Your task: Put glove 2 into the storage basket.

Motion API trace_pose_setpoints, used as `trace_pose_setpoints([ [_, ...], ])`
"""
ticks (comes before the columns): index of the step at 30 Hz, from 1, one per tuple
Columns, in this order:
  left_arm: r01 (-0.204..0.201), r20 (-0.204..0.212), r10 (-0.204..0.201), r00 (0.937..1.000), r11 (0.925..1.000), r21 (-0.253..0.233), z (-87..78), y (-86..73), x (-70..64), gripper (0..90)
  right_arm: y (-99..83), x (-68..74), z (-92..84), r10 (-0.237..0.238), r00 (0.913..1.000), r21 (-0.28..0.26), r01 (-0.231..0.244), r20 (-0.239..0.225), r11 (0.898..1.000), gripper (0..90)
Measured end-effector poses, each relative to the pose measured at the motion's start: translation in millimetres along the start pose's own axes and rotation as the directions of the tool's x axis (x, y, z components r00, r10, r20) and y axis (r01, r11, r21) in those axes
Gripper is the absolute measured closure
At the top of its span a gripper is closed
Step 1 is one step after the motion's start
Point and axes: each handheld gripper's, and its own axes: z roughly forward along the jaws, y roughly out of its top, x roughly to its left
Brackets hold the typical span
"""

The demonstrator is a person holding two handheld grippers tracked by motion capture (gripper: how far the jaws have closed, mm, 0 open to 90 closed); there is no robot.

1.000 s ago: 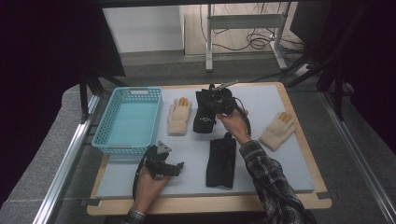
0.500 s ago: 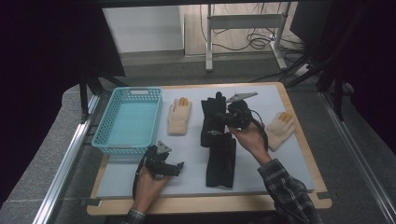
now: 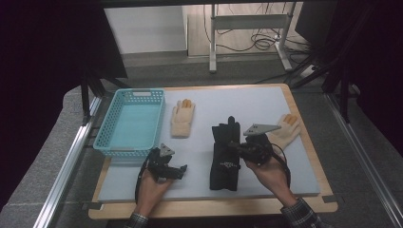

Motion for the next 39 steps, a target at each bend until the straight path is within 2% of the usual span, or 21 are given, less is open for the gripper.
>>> trace_pose_setpoints([
  [3, 0.0, 0.0, 0.0, 1.0, 1.0, -0.002, 0.1, -0.1, 0.0, 3.9, -14.3, 4.3, 6.4, 0.007, 1.0, 0.016, -0.007, 0.005, 1.0, 87.8],
  [7, 0.004, -0.001, -0.004, 1.0, 1.0, -0.005, 0.3, -0.1, -0.3, 3.9, -28.7, -0.2, 21.7, 0.039, 0.9991, 0.035, -0.04, 0.013, 0.999, 87.7],
  [13, 0.0, -0.001, 0.0, 1.0, 1.0, -0.002, 0.1, -0.1, 0.0, 3.9, -41.2, -3.6, 35.8, 0.05, 0.9966, 0.047, -0.053, 0.065, 0.997, 86.8],
  [16, 0.0, -0.002, 0.0, 1.0, 1.0, -0.002, 0.1, -0.1, -0.1, 3.9, -49.6, -3.9, 43.9, 0.045, 0.9967, 0.065, -0.05, 0.067, 0.997, 83.5],
  [17, 0.0, -0.002, 0.0, 1.0, 1.0, -0.002, 0.1, -0.1, -0.1, 3.9, -52.0, -4.2, 45.8, 0.046, 0.9969, 0.069, -0.05, 0.064, 0.996, 79.3],
  [21, 0.0, -0.002, 0.0, 1.0, 1.0, -0.002, 0.1, -0.1, 0.0, 3.9, -50.4, -7.3, 40.3, 0.034, 0.998, 0.047, -0.036, 0.053, 0.998, 66.3],
  [24, 0.0, -0.002, 0.0, 1.0, 1.0, -0.002, 0.1, -0.1, 0.0, 3.9, -45.9, -14.7, 29.7, 0.022, 0.9978, 0.024, -0.023, 0.063, 0.999, 63.5],
  [26, 0.0, -0.002, 0.0, 1.0, 1.0, -0.001, 0.1, -0.1, 0.0, 3.9, -45.6, -19.8, 24.9, 0.014, 0.9972, 0.017, -0.016, 0.073, 1.0, 65.1],
  [31, 0.0, -0.002, 0.0, 1.0, 1.0, -0.002, 0.1, -0.1, -0.1, 3.9, -56.7, -33.4, 19.7, 0.012, 0.9964, 0.056, -0.017, 0.084, 0.998, 87.6],
  [35, 0.0, -0.002, 0.0, 1.0, 1.0, -0.002, 0.1, -0.1, -0.1, 3.9, -72.5, -37.2, 22.0, 0.01, 0.9972, 0.094, -0.017, 0.074, 0.995, 88.5],
  [39, 0.0, -0.002, 0.0, 1.0, 1.0, -0.002, 0.1, -0.1, -0.1, 3.9, -83.3, -37.3, 22.6, 0.01, 0.9979, 0.092, -0.016, 0.064, 0.996, 88.5],
])
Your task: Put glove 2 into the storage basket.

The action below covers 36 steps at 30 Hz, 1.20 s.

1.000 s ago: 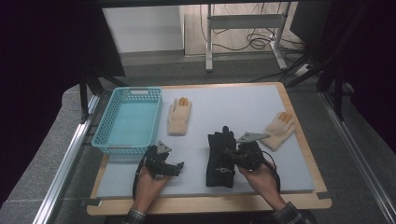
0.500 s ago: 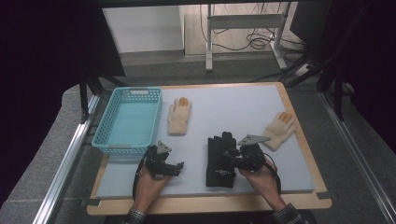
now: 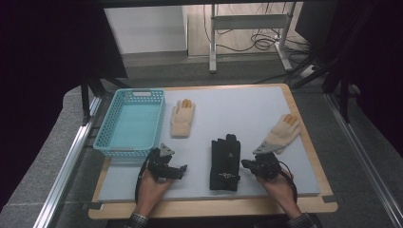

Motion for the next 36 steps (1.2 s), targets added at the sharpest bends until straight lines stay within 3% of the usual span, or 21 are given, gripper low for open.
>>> trace_pose_setpoints([
  [15, 0.006, 0.004, -0.006, 1.0, 1.0, -0.001, -0.2, 0.0, 0.7, 3.8, -5.6, 23.7, 19.1, -0.031, 0.9979, 0.015, 0.032, -0.057, 0.999, 88.3],
  [22, -0.007, 0.0, 0.007, 1.0, 0.9999, 0.007, -3.1, -1.6, 1.9, 2.9, 0.7, 32.3, 30.2, -0.034, 0.9949, 0.003, 0.034, -0.095, 0.999, 88.0],
  [27, -0.013, -0.033, 0.013, 0.9994, 0.9999, 0.002, -8.6, -7.0, 9.3, 1.8, 9.5, 42.7, 43.4, -0.052, 0.9927, -0.007, 0.052, -0.108, 0.999, 87.4],
  [32, -0.042, -0.033, 0.042, 0.9985, 0.9991, 0.003, -11.1, -9.4, 11.9, 1.9, 18.6, 51.1, 56.3, -0.07, 0.9909, -0.015, 0.068, -0.115, 0.998, 86.8],
  [36, -0.004, 0.001, 0.004, 1.0, 0.9999, 0.014, -9.7, -9.2, 15.9, 2.7, 22.4, 52.4, 61.1, -0.086, 0.9886, -0.019, 0.084, -0.123, 0.996, 84.8],
])
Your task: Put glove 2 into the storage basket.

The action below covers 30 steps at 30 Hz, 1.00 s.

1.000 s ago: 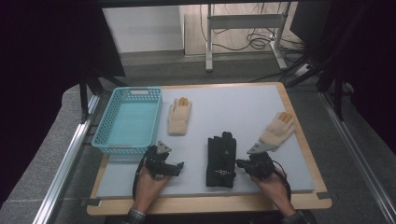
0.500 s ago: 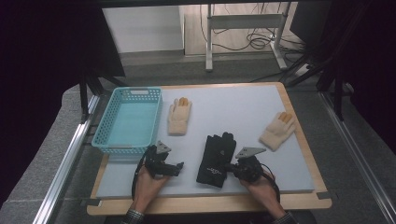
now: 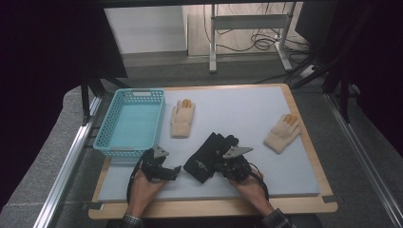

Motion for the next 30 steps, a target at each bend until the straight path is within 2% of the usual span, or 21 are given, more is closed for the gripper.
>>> trace_pose_setpoints([
  [2, 0.0, -0.003, 0.0, 1.0, 1.0, 0.0, 0.0, -0.2, -0.7, 2.8, -0.5, 0.0, -3.5, -0.016, 0.9998, 0.01, 0.016, 0.009, 1.0, 80.3],
  [5, 0.003, -0.003, -0.003, 1.0, 1.0, 0.0, 0.1, -0.2, -0.7, 2.8, -3.8, -4.3, -13.5, -0.034, 0.9978, 0.012, 0.034, 0.056, 0.999, 75.9],
  [8, 0.005, -0.002, -0.005, 1.0, 1.0, -0.002, 0.3, -0.3, -0.7, 2.8, -10.0, -19.5, -27.1, 0.0, 0.995, 0.001, 0.0, 0.1, 1.0, 71.0],
  [11, 0.003, 0.0, -0.003, 1.0, 1.0, -0.004, 0.3, -0.4, -0.2, 2.7, -17.4, -36.2, -40.7, 0.03, 0.9875, -0.011, -0.029, 0.155, 1.0, 64.3],
  [14, 0.003, 0.001, -0.003, 1.0, 1.0, -0.005, 0.3, -0.6, -0.1, 2.7, -25.5, -51.4, -52.2, 0.053, 0.9801, -0.014, -0.051, 0.191, 0.999, 53.3],
  [17, 0.003, 0.001, -0.003, 1.0, 1.0, -0.005, 0.3, -0.6, -0.1, 2.7, -34.5, -63.4, -62.6, 0.071, 0.9643, -0.019, -0.068, 0.255, 0.998, 44.9],
  [19, 0.003, 0.001, -0.003, 1.0, 1.0, -0.005, 0.3, -0.6, -0.1, 2.7, -40.0, -69.8, -68.6, 0.087, 0.9565, -0.026, -0.083, 0.278, 0.996, 40.9],
  [21, 0.003, 0.002, -0.003, 1.0, 1.0, -0.005, 0.4, -0.6, 0.0, 2.7, -44.2, -73.4, -72.3, 0.08, 0.9446, -0.02, -0.078, 0.318, 0.997, 36.4],
  [23, 0.003, 0.003, -0.003, 1.0, 1.0, -0.004, 0.4, -0.5, 0.1, 2.6, -48.0, -77.6, -74.1, 0.069, 0.9363, 0.003, -0.074, 0.345, 0.997, 31.7],
  [26, 0.002, 0.007, -0.002, 1.0, 1.0, -0.003, 0.4, -0.5, 0.2, 2.3, -52.8, -84.6, -74.5, 0.115, 0.941, -0.031, -0.111, 0.318, 0.993, 27.0],
  [28, 0.002, 0.011, -0.002, 0.9999, 1.0, -0.003, 0.3, -0.6, 0.3, 2.0, -52.6, -83.2, -73.4, 0.102, 0.9417, -0.023, -0.1, 0.321, 0.995, 25.0],
  [30, 0.001, 0.017, -0.001, 0.9998, 1.0, -0.003, 0.1, -0.6, 0.7, 1.4, -52.7, -82.6, -72.9, 0.101, 0.9373, -0.022, -0.099, 0.334, 0.995, 22.9],
])
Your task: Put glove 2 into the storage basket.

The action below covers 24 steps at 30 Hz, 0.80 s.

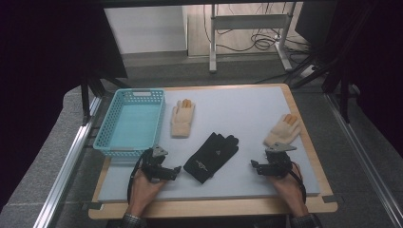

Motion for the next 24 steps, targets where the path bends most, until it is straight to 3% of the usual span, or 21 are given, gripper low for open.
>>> trace_pose_setpoints([
  [8, -0.005, 0.042, 0.005, 0.9991, 1.0, -0.003, -3.3, -1.0, 3.9, 1.6, -0.2, -0.9, -0.1, 0.01, 0.9999, 0.002, -0.01, -0.007, 1.0, 22.9],
  [13, 0.026, 0.113, -0.025, 0.9933, 0.9996, -0.013, -8.3, 3.4, 5.8, 0.9, -0.2, -0.8, -0.1, 0.01, 0.9999, 0.001, -0.01, -0.007, 1.0, 22.8],
  [16, 0.029, 0.13, -0.026, 0.9911, 0.9994, -0.019, -11.7, 8.5, 4.2, 0.3, -0.3, -0.8, -0.1, 0.009, 0.9999, 0.001, -0.009, -0.007, 1.0, 22.8],
  [24, -0.028, 0.194, 0.027, 0.9806, 0.9996, 0.004, -11.4, 33.4, -14.3, 0.0, -0.4, -0.8, -0.1, 0.009, 0.9999, 0.001, -0.009, -0.007, 1.0, 22.8],
])
